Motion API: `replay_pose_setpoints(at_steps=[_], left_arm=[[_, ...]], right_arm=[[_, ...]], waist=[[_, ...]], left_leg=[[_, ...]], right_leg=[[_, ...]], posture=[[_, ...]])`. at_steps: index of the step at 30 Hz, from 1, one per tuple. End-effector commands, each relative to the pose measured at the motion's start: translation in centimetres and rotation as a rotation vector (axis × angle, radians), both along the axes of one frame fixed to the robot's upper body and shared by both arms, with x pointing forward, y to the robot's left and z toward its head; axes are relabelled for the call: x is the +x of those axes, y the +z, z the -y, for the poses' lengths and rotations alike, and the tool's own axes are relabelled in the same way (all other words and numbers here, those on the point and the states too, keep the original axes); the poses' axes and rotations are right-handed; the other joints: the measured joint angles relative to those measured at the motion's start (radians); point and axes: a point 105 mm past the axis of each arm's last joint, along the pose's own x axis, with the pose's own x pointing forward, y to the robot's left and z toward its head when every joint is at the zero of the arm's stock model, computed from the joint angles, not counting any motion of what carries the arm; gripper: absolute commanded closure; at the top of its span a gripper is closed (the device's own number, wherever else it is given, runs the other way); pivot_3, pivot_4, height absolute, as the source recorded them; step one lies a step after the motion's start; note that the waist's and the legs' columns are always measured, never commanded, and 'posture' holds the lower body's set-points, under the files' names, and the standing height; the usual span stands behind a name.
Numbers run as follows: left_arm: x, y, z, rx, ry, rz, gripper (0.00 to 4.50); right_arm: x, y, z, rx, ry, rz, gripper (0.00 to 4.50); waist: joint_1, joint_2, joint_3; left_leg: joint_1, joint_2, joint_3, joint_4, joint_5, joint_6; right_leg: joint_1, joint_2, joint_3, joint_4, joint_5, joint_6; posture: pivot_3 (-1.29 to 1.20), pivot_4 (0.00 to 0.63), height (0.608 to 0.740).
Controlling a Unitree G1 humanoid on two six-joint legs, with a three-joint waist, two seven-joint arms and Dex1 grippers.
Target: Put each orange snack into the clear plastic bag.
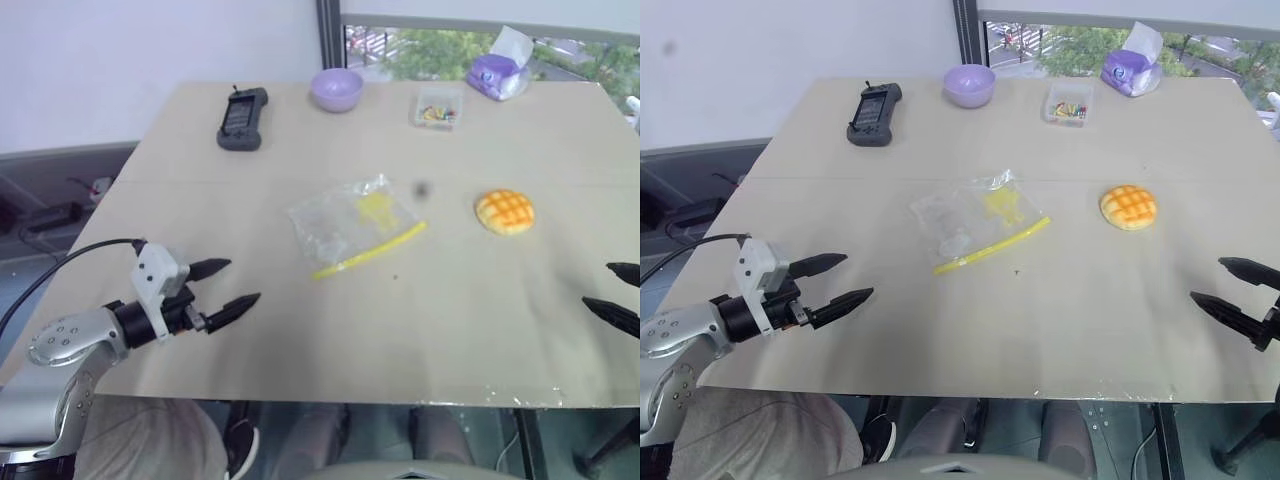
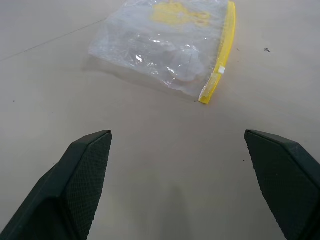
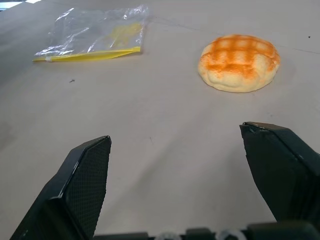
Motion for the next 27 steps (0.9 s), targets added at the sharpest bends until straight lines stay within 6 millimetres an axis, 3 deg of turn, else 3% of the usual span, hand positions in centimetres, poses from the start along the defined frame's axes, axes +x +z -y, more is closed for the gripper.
replay_pose_setpoints(at_steps=[1,27], left_arm=[[0.4,0.8,0.0,0.010,0.001,0.065,0.00],[1.3,-0.8,-0.8,0.074,0.004,0.067,0.00]], right_arm=[[0.2,0.7,-0.3,-0.011,0.005,0.042,0.03],[0.4,0.8,-1.7,-0.002,0.040,0.045,0.03]], waist=[[0.000,0.000,0.000],[0.002,0.000,0.000]], left_leg=[[0.000,0.000,0.000,0.000,0.000,0.000],[0.000,0.001,0.001,0.000,-0.001,0.001]], right_leg=[[0.000,0.000,0.000,0.000,0.000,0.000],[0.000,0.000,0.001,0.000,0.000,0.000]], posture=[[0.00,0.150,0.740],[0.00,0.150,0.740]])
